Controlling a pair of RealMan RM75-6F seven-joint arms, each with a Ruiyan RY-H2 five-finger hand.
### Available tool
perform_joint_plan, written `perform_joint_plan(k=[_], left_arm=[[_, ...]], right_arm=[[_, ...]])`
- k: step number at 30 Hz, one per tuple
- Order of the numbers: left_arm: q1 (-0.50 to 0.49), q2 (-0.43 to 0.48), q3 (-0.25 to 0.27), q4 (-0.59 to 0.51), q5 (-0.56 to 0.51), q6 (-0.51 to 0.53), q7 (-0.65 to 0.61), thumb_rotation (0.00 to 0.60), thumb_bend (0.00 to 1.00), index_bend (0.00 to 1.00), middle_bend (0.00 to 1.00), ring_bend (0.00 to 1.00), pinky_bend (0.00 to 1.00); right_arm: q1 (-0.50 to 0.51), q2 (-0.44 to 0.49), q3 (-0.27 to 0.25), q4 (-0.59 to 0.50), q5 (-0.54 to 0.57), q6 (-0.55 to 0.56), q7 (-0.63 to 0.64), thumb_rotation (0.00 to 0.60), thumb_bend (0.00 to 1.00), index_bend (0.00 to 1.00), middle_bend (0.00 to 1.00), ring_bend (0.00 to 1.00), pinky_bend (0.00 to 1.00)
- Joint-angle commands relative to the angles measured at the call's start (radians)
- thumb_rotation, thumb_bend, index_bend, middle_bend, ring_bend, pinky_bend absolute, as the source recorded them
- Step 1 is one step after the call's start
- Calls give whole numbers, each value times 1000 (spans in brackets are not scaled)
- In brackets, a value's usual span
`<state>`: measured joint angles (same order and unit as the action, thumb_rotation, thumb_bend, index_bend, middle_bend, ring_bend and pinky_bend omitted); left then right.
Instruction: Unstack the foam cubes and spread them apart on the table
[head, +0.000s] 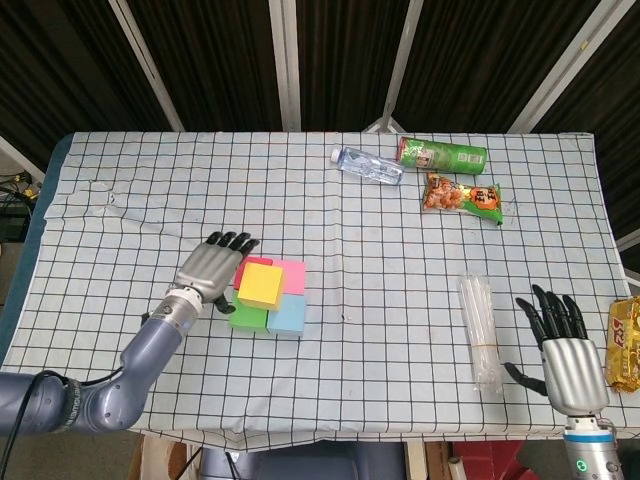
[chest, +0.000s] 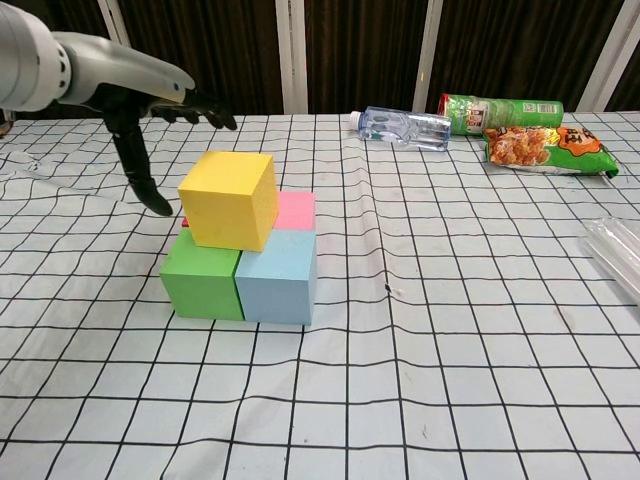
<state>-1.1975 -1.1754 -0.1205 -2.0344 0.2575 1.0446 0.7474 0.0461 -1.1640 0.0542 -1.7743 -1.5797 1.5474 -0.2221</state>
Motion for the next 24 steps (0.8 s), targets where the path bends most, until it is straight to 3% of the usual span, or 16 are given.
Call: perform_joint_plan(k=[1, 5, 8, 12, 15, 24], left_arm=[[-5, -40, -1, 19, 25, 22, -3, 600, 0, 4, 15, 8, 66], [-9, -67, 0, 24, 35, 45, 2, 600, 28, 29, 76, 84, 126], [-8, -84, 1, 29, 44, 58, 4, 600, 104, 69, 149, 189, 205], [-4, -97, 7, 40, 76, 72, 9, 600, 236, 207, 342, 350, 370], [1, -111, 22, 59, 122, 106, 27, 600, 266, 285, 434, 423, 420], [42, -128, 30, 103, 250, 159, 7, 600, 303, 334, 485, 474, 446]], right_arm=[[0, 2, 1, -1, 3, 0, 3, 600, 59, 169, 43, 64, 0], [0, 3, 2, 0, 2, 2, 7, 600, 59, 169, 43, 64, 0], [-1, 5, 2, 0, 2, 3, 15, 600, 59, 169, 43, 64, 0], [-2, 9, 3, 1, 4, 4, 24, 600, 59, 170, 43, 64, 0], [-3, 11, 1, 1, 2, 4, 31, 600, 59, 169, 43, 64, 0], [4, 14, -1, 0, 6, -12, 41, 600, 58, 170, 43, 74, 0]])
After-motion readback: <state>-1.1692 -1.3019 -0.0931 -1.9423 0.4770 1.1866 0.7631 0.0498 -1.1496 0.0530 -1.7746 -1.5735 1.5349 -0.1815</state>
